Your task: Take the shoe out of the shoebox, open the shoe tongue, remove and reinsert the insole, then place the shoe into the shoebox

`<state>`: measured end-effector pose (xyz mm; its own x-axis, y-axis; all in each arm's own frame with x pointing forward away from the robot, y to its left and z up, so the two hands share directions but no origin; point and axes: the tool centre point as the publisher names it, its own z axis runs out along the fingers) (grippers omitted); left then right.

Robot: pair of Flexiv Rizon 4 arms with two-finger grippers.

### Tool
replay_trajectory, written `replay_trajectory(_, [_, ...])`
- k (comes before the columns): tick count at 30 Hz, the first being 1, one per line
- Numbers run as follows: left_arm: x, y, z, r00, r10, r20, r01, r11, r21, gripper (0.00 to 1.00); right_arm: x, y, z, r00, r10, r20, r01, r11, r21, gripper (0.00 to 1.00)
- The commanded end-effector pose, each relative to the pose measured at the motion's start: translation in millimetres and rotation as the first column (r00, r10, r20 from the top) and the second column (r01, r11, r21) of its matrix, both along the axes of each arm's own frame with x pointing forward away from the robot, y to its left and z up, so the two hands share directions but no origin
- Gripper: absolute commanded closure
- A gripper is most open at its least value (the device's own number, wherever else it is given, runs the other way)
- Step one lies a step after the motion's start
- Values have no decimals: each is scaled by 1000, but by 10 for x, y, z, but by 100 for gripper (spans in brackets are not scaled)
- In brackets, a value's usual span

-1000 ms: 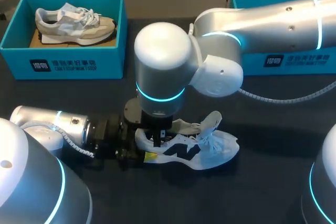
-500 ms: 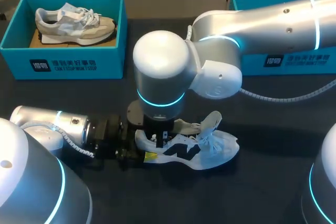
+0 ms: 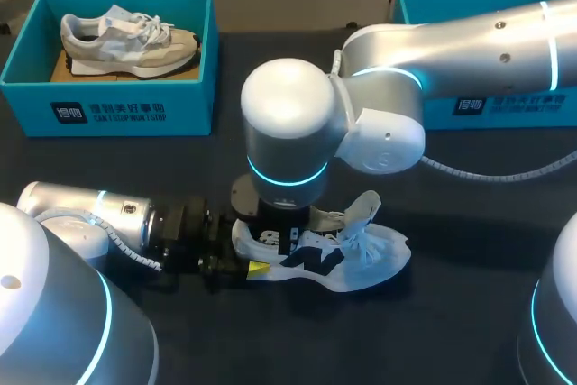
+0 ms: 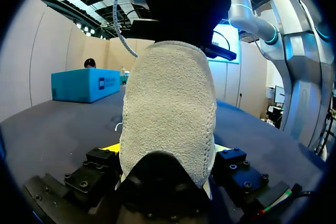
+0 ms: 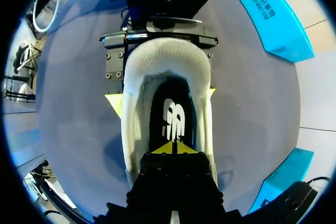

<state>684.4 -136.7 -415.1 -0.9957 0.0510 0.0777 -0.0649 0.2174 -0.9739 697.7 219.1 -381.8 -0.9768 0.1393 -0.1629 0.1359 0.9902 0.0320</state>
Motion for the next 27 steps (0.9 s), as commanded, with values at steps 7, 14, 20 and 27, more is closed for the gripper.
replay_trajectory(7, [-5,-5,5,1000,3,0,-3,1000,2,100,-7,-183,42,1000,-18,-10,18,1000,-14,100])
replay_trajectory(14, [-5,-5,5,1000,3,0,-3,1000,2,100,-17,-262,74,999,-41,0,41,999,-19,100])
replay_trajectory(20, [-5,-5,5,1000,3,0,-3,1000,2,100,-18,-305,120,999,-48,14,49,998,-31,100])
replay_trajectory(27, [-5,-5,5,1000,3,0,-3,1000,2,100,32,-335,72,999,-44,22,45,999,-16,100])
